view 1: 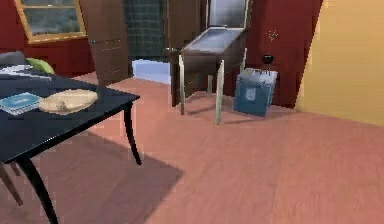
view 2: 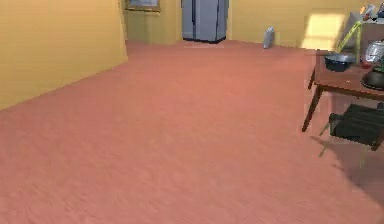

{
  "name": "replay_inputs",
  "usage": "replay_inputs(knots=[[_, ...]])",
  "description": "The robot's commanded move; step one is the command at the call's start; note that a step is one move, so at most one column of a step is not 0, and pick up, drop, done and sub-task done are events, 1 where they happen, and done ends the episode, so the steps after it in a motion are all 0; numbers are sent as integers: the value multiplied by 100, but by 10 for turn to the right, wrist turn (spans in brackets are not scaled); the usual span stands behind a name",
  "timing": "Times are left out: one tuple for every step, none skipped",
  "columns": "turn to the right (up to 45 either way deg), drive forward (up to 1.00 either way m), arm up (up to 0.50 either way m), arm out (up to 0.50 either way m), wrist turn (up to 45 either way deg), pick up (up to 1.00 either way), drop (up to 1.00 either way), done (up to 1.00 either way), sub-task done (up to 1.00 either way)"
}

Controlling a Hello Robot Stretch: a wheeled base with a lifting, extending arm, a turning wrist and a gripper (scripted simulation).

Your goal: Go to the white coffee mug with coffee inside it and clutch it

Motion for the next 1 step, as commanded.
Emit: replay_inputs(knots=[[0,100,0,0,0,0,0,0,0]])
